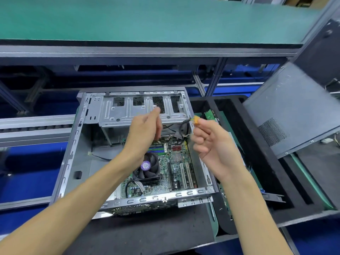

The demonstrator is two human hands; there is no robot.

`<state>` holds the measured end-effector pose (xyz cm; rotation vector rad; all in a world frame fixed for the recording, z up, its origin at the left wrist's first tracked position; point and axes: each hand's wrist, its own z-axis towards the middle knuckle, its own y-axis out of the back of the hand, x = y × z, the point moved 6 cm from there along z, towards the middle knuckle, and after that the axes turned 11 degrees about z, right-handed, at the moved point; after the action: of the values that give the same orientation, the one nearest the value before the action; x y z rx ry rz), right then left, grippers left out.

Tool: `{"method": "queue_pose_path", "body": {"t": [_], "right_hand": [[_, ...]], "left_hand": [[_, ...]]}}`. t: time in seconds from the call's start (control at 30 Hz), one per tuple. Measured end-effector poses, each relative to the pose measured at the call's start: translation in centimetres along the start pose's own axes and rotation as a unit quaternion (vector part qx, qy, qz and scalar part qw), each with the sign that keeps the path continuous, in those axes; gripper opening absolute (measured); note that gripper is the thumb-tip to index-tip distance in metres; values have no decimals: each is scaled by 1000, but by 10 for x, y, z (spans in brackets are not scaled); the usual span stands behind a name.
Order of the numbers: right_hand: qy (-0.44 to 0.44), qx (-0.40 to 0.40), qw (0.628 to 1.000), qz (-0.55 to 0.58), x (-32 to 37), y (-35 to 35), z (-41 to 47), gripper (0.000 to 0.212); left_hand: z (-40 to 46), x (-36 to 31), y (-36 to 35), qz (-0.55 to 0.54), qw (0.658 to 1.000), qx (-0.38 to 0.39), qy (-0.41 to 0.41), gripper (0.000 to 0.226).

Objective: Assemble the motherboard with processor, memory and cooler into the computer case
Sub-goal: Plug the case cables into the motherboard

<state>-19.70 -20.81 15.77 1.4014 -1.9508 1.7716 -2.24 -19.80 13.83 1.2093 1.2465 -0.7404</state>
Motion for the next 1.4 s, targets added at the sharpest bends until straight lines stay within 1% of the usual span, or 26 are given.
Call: {"method": "queue_pose_path", "body": {"t": [0.03, 0.07, 0.1, 0.13, 0.17, 0.23, 0.33, 0.43, 0.5, 0.53, 0.57, 0.63, 0.67, 0.7, 0.77, 0.9, 1.03, 1.07, 1.1, 1.13, 1.17, 1.2, 1.23, 1.27, 1.3, 1.4], "right_hand": [[-3, 0, 999, 39, 3, 1, -1, 18], [-9, 5, 998, 67, 4, 0, -3, 19], [-16, 13, 996, 83, 5, -1, -4, 19], [-25, 25, 995, 89, 3, -2, -6, 18], [-34, 38, 995, 91, 1, -4, -7, 16], [-49, 62, 994, 82, -4, -7, -11, 15], [-54, 46, 995, 70, -7, -1, -13, 11], [-62, 5, 994, 86, -7, 12, -10, 7], [-89, -8, 992, 94, -10, 17, -7, 5], [-109, -6, 988, 106, -13, 18, -5, 6], [-130, 0, 984, 124, -17, 17, -3, 9], [-163, 17, 975, 148, -25, 13, 0, 12], [-172, 23, 973, 150, -29, 11, 2, 13], [-179, 26, 972, 148, -33, 9, 3, 14], [-190, 29, 971, 139, -38, 7, 7, 14], [-209, 32, 971, 114, -41, 4, 10, 12], [-217, 31, 973, 66, -44, 5, 12, 12], [-203, 25, 979, 16, -42, 9, 13, 14], [-174, 12, 982, -66, -37, 15, 15, 18], [-129, -6, 975, -182, -30, 22, 17, 20], [-73, -27, 947, -312, -21, 28, 18, 20], [-10, -53, 904, -425, -11, 34, 18, 20], [60, -80, 859, -503, -1, 38, 17, 21], [123, -100, 827, -540, 7, 41, 15, 21], [172, -114, 813, -544, 13, 45, 14, 21], [233, -147, 799, -535, 16, 59, 9, 19]], "left_hand": [[-2, 10, -11, -34, 993, 86, 69, 57], [-9, 18, -26, -86, 968, 192, 137, 61], [-17, 21, -41, -151, 929, 279, 190, 67], [-22, 21, -52, -227, 890, 325, 225, 71], [-24, 19, -59, -301, 858, 336, 244, 71], [-20, 9, -66, -414, 819, 308, 251, 53], [-9, 0, -61, -521, 794, 216, 229, 20], [-5, -6, -43, -549, 803, 163, 161, 9], [-8, -12, -35, -544, 814, 174, 101, 12], [-10, -13, -33, -520, 831, 184, 69, 17], [-11, -13, -31, -468, 862, 191, 29, 22], [-15, -10, -30, -282, 939, 187, -61, 29], [-16, -9, -30, -177, 963, 175, -103, 32], [-17, -8, -29, -96, 973, 162, -135, 34], [-18, -8, -26, -31, 975, 138, -169, 31], [-15, -7, -18, -13, 978, 101, -184, 20], [-9, -4, -14, 3, 979, 98, -179, 16], [-7, -4, -13, 3, 979, 102, -178, 16], [-6, -3, -12, -1, 978, 108, -177, 16], [-6, -1, -13, -8, 977, 118, -177, 16], [-5, 1, -15, -14, 975, 130, -178, 17], [-4, 4, -17, -13, 974, 140, -177, 17], [-3, 8, -19, -2, 973, 150, -174, 17], [-1, 13, -23, 19, 971, 163, -172, 16], [1, 19, -29, 49, 968, 178, -172, 16], [3, 41, -52, 152, 950, 226, -149, 15]]}}
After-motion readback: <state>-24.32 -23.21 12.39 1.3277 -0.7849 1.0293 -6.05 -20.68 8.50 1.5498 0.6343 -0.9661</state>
